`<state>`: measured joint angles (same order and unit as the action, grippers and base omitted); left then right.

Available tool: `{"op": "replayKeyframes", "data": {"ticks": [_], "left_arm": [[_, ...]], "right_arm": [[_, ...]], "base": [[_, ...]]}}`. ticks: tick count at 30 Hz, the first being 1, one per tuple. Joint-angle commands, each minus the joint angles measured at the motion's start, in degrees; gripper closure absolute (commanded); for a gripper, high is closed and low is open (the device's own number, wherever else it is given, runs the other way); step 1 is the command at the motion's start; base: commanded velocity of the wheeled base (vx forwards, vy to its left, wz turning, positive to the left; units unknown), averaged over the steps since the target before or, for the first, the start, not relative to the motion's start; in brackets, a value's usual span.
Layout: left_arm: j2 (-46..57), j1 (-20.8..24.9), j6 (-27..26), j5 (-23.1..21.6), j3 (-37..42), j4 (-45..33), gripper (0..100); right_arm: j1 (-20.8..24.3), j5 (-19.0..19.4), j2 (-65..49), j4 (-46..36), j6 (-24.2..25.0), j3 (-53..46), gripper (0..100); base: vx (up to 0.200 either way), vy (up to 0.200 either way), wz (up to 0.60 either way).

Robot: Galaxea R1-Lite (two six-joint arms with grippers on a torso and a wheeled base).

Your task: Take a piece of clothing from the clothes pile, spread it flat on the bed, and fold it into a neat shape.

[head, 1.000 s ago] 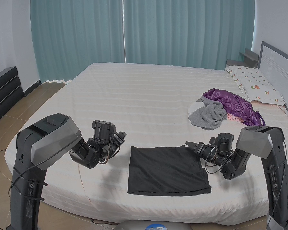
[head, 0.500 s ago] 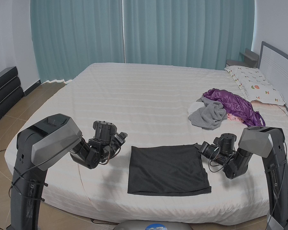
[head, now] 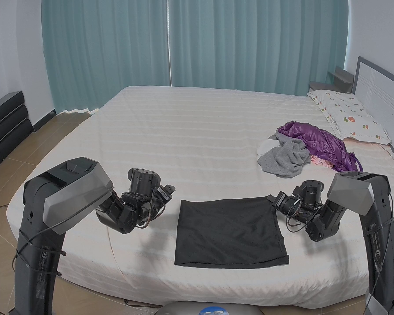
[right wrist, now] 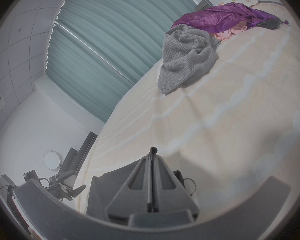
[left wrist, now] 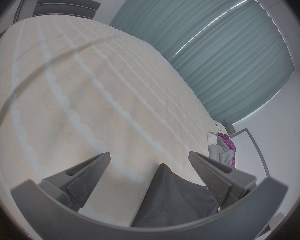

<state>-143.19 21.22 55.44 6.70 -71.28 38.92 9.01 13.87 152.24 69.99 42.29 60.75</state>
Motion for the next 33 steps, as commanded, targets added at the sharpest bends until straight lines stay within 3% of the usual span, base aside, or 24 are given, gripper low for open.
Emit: {"op": "replayKeyframes", "data": {"ticks": [1, 19, 33], "left_arm": [[-0.2, 0.1, -0.7, -0.1, -0.1, 0.0, 0], [-6.1, 4.4, -6.6, 0.2, -7.6, -1.1, 0], [-9.1, 6.1, -8.9, -0.1, -13.1, -2.7, 0]], "right_arm": [[-0.1, 0.0, -0.3, -0.1, 0.0, 0.3, 100], [0.6, -4.2, -0.4, 0.1, 1.5, -0.6, 100], [0.8, -4.3, -0.3, 0.2, 1.6, -0.5, 100]], "base": [[0.0, 0.0, 0.0], [0.0, 0.0, 0.0], [0.0, 0.0, 0.0]]}}
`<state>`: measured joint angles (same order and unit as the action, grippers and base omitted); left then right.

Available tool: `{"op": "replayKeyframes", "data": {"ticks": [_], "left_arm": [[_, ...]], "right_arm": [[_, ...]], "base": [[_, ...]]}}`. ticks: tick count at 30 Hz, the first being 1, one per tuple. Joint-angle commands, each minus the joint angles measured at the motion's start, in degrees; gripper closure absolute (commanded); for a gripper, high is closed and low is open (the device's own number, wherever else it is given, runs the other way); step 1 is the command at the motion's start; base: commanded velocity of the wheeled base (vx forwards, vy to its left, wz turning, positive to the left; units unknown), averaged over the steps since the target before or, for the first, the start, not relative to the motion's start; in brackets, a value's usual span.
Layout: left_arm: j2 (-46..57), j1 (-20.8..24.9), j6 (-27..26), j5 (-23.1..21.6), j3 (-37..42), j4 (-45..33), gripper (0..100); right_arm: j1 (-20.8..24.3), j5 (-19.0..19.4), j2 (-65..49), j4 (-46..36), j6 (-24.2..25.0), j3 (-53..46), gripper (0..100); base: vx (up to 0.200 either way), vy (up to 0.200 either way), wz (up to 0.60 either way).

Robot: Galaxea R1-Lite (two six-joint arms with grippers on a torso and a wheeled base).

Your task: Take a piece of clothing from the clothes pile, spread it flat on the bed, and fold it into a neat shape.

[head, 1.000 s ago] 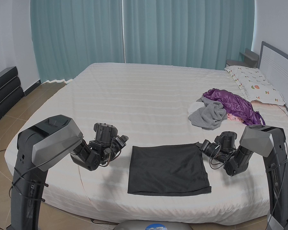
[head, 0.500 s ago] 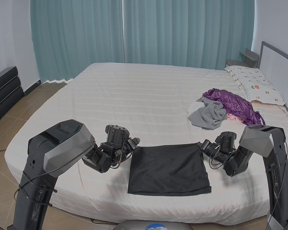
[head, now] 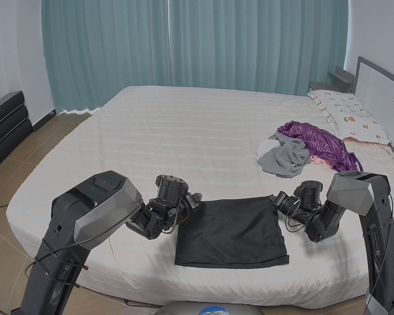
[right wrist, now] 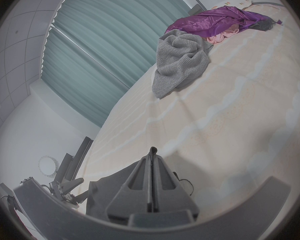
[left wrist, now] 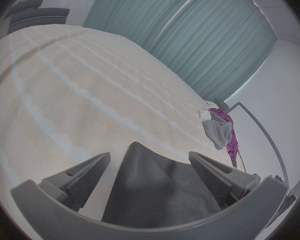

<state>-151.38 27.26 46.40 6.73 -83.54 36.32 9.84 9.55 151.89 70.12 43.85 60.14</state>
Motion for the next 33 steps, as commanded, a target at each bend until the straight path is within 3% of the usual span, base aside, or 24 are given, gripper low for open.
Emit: {"op": "replayKeyframes", "data": {"ticks": [1, 25, 26, 33], "left_arm": [[-0.9, 0.0, 0.1, -0.4, -0.9, -0.1, 0], [-1.1, -0.2, 0.7, -1.7, -1.3, -0.1, 0], [-1.1, -0.2, 0.7, -1.7, -1.3, -0.1, 100], [-1.3, -0.4, 1.4, -0.9, -1.5, 0.3, 100]], "right_arm": [[0.0, 0.0, 0.1, 0.0, 0.0, 0.1, 100], [0.1, -0.1, 0.1, 0.3, 0.1, 0.0, 100], [0.0, 0.0, 0.0, 0.3, 0.1, 0.0, 100], [0.0, -0.4, 0.0, 0.4, 0.1, 0.0, 100]], "base": [[0.0, 0.0, 0.0], [0.0, 0.0, 0.0], [0.0, 0.0, 0.0], [0.0, 0.0, 0.0]]}}
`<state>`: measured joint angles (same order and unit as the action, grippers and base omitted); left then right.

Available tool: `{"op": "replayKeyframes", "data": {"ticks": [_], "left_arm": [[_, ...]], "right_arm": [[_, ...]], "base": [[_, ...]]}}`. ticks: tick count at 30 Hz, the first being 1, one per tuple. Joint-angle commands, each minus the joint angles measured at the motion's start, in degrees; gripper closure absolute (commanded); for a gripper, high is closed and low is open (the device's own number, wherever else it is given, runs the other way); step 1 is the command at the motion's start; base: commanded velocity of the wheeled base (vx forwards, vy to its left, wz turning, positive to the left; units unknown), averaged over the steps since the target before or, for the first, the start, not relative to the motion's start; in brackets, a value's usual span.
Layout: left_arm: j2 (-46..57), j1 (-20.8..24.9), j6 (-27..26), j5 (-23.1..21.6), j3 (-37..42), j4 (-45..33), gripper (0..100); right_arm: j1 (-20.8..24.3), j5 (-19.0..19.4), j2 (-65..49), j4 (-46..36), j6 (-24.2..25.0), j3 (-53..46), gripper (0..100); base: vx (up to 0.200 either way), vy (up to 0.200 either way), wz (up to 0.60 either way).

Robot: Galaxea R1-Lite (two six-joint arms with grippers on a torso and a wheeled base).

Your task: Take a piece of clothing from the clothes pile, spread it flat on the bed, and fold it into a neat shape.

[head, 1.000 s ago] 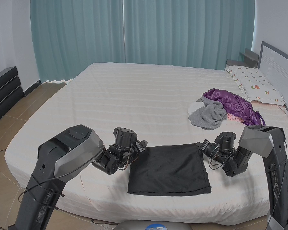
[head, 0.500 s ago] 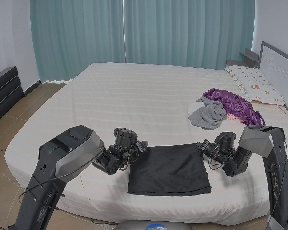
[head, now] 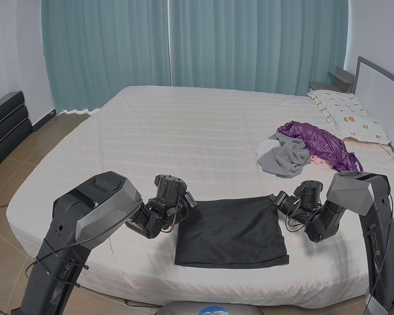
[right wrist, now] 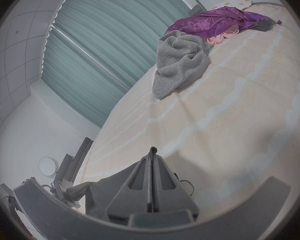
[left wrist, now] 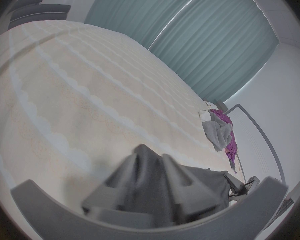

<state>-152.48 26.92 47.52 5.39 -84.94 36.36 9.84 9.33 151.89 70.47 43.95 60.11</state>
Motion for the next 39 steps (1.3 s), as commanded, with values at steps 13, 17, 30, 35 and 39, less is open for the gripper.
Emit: {"op": "replayKeyframes", "data": {"ticks": [13, 17, 30, 35, 39], "left_arm": [[-0.3, -0.2, 0.6, 4.0, -0.2, 0.4, 100], [-0.2, -0.2, 0.6, 4.2, -0.4, 0.3, 100], [-0.2, -0.2, 0.6, 4.2, -0.3, 0.3, 0], [0.3, -0.2, 1.1, 4.4, 0.4, 0.5, 0], [2.5, -0.8, 6.3, 4.5, 2.2, 1.2, 0]], "right_arm": [[-0.1, -0.6, 0.2, 0.0, 0.0, 0.4, 100], [-0.2, -0.7, 0.2, -0.1, 0.0, 0.6, 100], [-0.2, -0.7, 0.4, -0.3, -0.1, 0.9, 0], [0.0, -1.2, 0.0, 0.1, 0.2, 0.4, 0], [-0.5, -2.3, -3.0, 1.2, 5.2, -2.2, 0]], "base": [[0.0, 0.0, 0.0], [0.0, 0.0, 0.0], [0.0, 0.0, 0.0], [0.0, 0.0, 0.0], [0.0, 0.0, 0.0]]}}
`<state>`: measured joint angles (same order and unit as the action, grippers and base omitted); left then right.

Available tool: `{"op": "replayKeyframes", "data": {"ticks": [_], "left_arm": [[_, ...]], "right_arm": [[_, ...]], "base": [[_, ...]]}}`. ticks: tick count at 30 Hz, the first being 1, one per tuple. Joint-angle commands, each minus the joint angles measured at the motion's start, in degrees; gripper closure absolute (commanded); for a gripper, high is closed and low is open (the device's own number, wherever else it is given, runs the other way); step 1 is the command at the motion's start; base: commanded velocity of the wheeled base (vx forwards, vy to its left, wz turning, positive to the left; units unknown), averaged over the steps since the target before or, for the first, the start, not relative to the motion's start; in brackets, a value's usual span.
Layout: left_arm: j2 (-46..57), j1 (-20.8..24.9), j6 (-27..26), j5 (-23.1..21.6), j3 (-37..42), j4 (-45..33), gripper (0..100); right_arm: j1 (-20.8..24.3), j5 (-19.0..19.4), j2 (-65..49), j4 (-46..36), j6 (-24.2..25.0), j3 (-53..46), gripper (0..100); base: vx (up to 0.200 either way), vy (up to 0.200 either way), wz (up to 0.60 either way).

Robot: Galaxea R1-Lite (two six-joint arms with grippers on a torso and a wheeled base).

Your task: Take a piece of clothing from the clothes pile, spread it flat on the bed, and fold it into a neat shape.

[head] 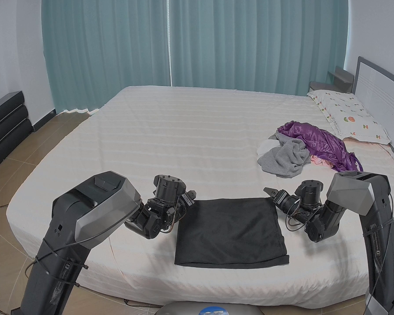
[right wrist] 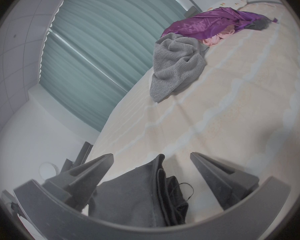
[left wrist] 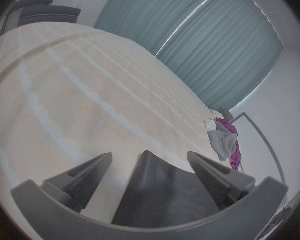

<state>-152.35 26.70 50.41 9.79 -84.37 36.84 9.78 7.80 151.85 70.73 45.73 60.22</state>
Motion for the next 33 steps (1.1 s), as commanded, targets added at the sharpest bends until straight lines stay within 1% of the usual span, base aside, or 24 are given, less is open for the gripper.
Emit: {"op": "replayKeyframes", "data": {"ticks": [1, 3, 4, 8, 9, 10, 11, 13, 16, 18, 20, 21, 22, 23, 27, 33], "left_arm": [[3.7, -0.9, 5.3, 0.0, 2.5, 1.0, 0], [6.4, -1.3, 8.0, -0.7, 5.9, 1.4, 0], [7.4, -1.4, 8.5, -0.9, 7.5, 1.6, 0], [12.6, -1.6, 8.7, -1.0, 16.0, 2.9, 0], [12.9, -1.6, 8.7, -1.0, 16.3, 3.1, 0], [15.9, -1.7, 8.8, -1.1, 21.7, 4.8, 0], [17.3, -1.8, 8.9, -1.4, 24.6, 6.2, 0], [19.2, -1.8, 8.9, -2.5, 29.1, 8.4, 0], [20.7, -1.7, 9.2, -3.4, 35.2, 11.9, 0], [21.5, -1.8, 10.7, -3.5, 36.3, 13.1, 0], [22.6, -1.9, 12.0, -3.7, 36.7, 13.1, 0], [22.8, -1.9, 12.3, -4.2, 37.1, 13.1, 0], [22.7, -1.9, 12.4, -4.4, 37.3, 13.1, 0], [22.4, -1.9, 12.5, -5.1, 38.1, 13.3, 0], [22.5, -2.0, 12.5, -5.7, 39.4, 13.3, 0], [22.0, -2.4, 12.5, -6.0, 39.5, 13.4, 0]], "right_arm": [[-0.6, -0.9, -4.6, 1.2, 4.9, -3.8, 0], [-1.0, -0.8, -7.8, 1.5, 6.0, -7.2, 0], [-1.1, -0.6, -9.1, 1.7, 6.1, -8.7, 0], [-0.5, -0.3, -15.1, 1.8, 6.2, -16.3, 0], [-0.5, -0.3, -15.4, 1.8, 6.2, -16.5, 0], [0.2, -0.2, -17.7, 1.8, 6.2, -20.5, 0], [0.6, -0.1, -18.8, 1.9, 6.3, -23.0, 0], [1.1, 0.3, -20.2, 2.4, 6.2, -26.9, 0], [1.2, 1.2, -21.9, 6.2, 6.2, -33.2, 0], [1.3, 3.0, -22.0, 8.6, 6.1, -37.0, 0], [1.3, 5.8, -21.6, 11.1, 5.9, -40.1, 0], [1.2, 7.1, -21.3, 12.0, 5.2, -41.3, 0], [1.2, 7.7, -21.3, 12.2, 4.8, -41.7, 0], [1.2, 9.1, -21.2, 12.2, 3.2, -42.6, 0], [1.1, 9.8, -19.0, 12.5, 0.2, -43.2, 0], [2.1, 9.9, -16.0, 12.7, -1.6, -42.3, 0]], "base": [[0.0, 0.0, 0.0], [0.0, 0.0, 0.0], [0.0, 0.0, 0.0], [0.0, 0.0, 0.0], [0.0, 0.0, 0.0], [0.0, 0.0, 0.0], [0.0, 0.0, 0.0], [0.0, 0.0, 0.0], [0.0, 0.0, 0.0], [0.0, 0.0, 0.0], [0.0, 0.0, 0.0], [0.0, 0.0, 0.0], [-0.2, 0.0, 0.0], [-0.2, 0.0, 0.0], [-0.2, 0.0, 0.0], [0.0, 0.0, 0.0]]}}
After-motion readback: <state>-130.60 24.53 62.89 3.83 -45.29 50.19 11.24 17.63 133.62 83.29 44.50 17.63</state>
